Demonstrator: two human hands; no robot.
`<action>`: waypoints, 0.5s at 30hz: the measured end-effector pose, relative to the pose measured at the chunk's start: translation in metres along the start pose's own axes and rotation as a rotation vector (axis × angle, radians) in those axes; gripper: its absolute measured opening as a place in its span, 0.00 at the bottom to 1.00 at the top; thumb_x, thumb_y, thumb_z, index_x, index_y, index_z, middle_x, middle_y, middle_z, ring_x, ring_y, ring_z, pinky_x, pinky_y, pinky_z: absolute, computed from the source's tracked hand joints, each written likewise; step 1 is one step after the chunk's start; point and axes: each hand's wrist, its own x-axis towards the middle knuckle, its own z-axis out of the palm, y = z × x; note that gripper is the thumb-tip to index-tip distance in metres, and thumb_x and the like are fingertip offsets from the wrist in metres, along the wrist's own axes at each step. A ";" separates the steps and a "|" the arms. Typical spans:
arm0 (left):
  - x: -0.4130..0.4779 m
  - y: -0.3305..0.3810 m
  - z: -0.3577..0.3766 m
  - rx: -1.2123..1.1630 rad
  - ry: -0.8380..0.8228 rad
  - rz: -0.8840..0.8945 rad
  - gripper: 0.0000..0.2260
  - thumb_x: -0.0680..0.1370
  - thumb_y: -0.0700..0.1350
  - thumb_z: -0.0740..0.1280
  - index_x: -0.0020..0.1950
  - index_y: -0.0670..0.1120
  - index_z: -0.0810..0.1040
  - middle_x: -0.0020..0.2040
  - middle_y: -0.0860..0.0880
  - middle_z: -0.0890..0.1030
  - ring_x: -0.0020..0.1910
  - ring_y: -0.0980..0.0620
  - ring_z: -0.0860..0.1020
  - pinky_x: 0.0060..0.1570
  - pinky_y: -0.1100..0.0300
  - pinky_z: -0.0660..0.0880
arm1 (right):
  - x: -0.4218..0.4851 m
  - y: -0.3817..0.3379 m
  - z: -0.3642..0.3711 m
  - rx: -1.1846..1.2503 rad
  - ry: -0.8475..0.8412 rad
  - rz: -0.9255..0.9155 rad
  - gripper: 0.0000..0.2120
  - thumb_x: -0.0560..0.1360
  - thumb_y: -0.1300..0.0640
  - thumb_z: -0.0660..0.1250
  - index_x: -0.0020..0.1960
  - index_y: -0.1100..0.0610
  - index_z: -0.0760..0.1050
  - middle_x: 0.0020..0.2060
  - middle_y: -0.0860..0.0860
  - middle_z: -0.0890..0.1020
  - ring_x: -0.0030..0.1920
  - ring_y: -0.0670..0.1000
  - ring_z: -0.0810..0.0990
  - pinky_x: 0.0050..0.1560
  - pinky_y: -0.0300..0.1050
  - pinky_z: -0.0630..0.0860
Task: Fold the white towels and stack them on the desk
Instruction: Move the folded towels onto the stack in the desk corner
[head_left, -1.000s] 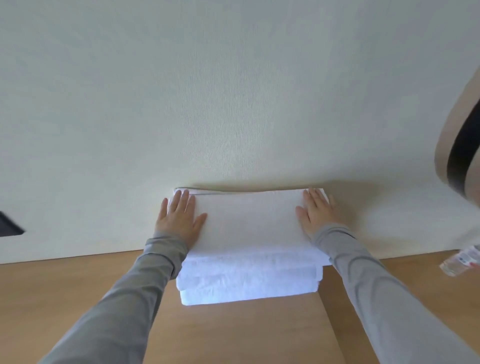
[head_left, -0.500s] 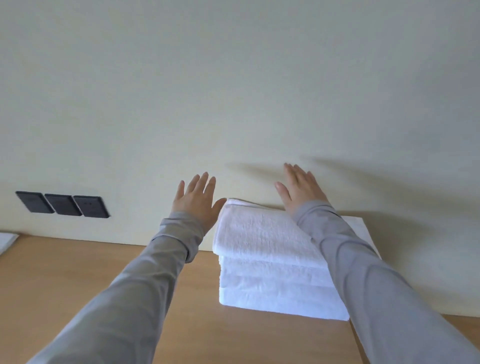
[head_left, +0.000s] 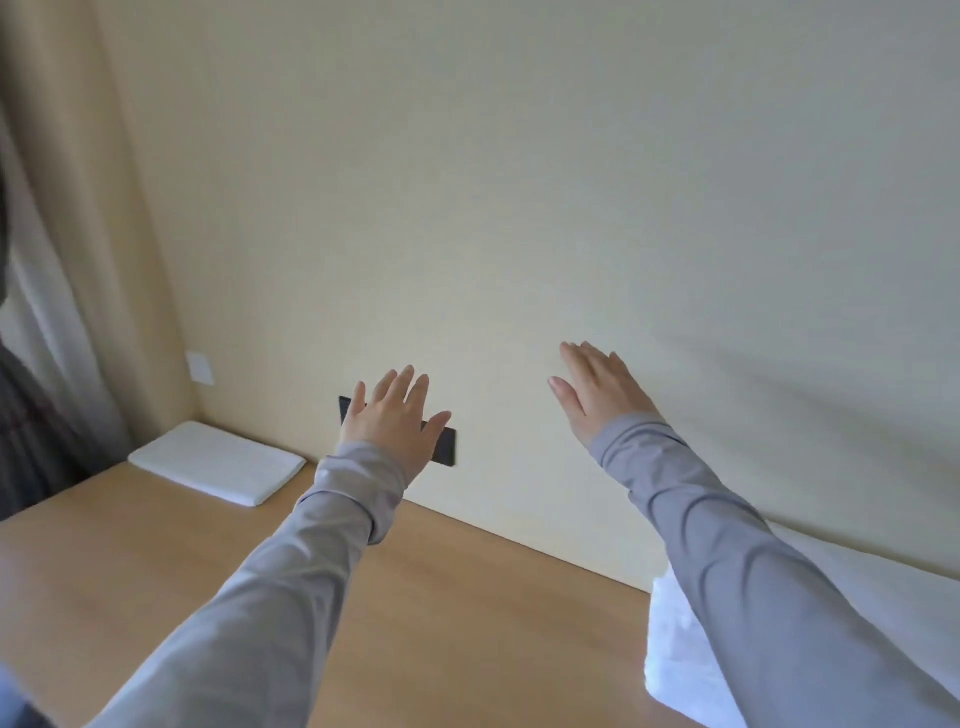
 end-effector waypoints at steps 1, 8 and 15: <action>-0.005 -0.025 -0.007 0.005 0.010 -0.018 0.27 0.81 0.59 0.46 0.78 0.49 0.50 0.79 0.52 0.49 0.77 0.53 0.47 0.75 0.50 0.44 | 0.008 -0.026 0.002 0.018 0.009 -0.023 0.23 0.82 0.51 0.48 0.73 0.61 0.57 0.73 0.56 0.63 0.74 0.53 0.57 0.73 0.49 0.50; -0.045 -0.202 -0.044 0.126 0.027 -0.143 0.27 0.81 0.59 0.45 0.78 0.49 0.50 0.79 0.52 0.50 0.77 0.52 0.48 0.75 0.49 0.44 | 0.060 -0.217 0.031 0.157 0.050 -0.176 0.23 0.82 0.51 0.49 0.73 0.60 0.57 0.73 0.54 0.63 0.74 0.52 0.57 0.73 0.48 0.49; -0.069 -0.329 -0.063 0.161 0.042 -0.260 0.25 0.81 0.57 0.48 0.76 0.48 0.54 0.78 0.52 0.53 0.77 0.53 0.49 0.75 0.47 0.46 | 0.102 -0.329 0.064 0.216 0.032 -0.240 0.23 0.82 0.51 0.50 0.73 0.60 0.58 0.73 0.54 0.64 0.74 0.52 0.58 0.73 0.49 0.50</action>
